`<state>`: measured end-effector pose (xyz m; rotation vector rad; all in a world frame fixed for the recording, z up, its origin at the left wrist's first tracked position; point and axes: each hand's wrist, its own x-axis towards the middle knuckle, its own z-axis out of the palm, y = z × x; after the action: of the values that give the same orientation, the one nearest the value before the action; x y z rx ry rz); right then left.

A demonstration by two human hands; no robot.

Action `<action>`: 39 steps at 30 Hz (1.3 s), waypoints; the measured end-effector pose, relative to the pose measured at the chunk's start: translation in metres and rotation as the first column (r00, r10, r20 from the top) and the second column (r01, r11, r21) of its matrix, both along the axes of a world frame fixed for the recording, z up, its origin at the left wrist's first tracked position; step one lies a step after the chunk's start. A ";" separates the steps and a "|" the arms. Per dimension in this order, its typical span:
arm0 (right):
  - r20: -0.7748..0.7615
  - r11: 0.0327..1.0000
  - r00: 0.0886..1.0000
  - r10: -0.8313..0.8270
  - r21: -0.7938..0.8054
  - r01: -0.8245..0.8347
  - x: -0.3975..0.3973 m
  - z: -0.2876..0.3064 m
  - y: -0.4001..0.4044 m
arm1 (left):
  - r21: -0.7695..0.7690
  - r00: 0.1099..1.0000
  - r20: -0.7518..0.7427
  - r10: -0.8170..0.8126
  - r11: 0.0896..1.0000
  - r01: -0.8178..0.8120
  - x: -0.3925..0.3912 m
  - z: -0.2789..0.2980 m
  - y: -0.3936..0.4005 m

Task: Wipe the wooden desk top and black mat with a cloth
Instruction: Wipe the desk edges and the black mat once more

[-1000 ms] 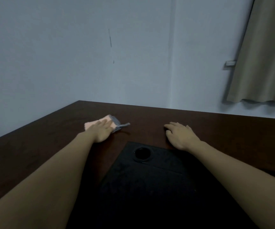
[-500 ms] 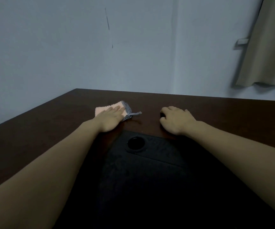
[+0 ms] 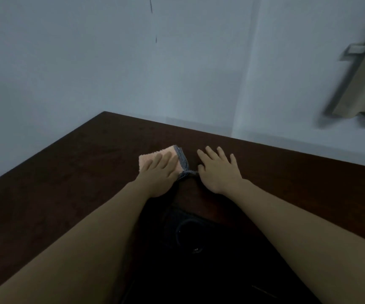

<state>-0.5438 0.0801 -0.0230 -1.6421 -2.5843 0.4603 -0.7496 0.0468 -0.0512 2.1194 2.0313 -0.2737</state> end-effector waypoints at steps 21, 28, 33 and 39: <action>0.053 0.977 0.977 -0.209 0.045 0.206 -0.012 -0.020 0.018 | 0.079 0.966 0.141 -0.216 0.975 0.207 -0.034 0.011 0.109; 0.009 0.960 0.961 -0.276 0.041 0.276 -0.013 -0.019 0.017 | 0.035 0.957 0.186 -0.223 0.975 0.220 0.002 0.016 0.151; 0.001 0.956 0.956 -0.292 0.046 0.291 -0.013 -0.021 0.014 | 0.047 0.943 0.217 -0.251 0.968 0.247 0.000 0.013 0.153; 0.009 0.956 0.957 -0.290 0.045 0.289 -0.014 -0.021 0.015 | 0.009 0.988 0.151 0.038 0.999 -0.040 -0.119 0.013 0.166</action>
<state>-0.5577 0.0952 -0.0443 -1.9722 -2.2885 0.3705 -0.8686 0.2128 -0.0386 2.0376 1.9901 -0.0924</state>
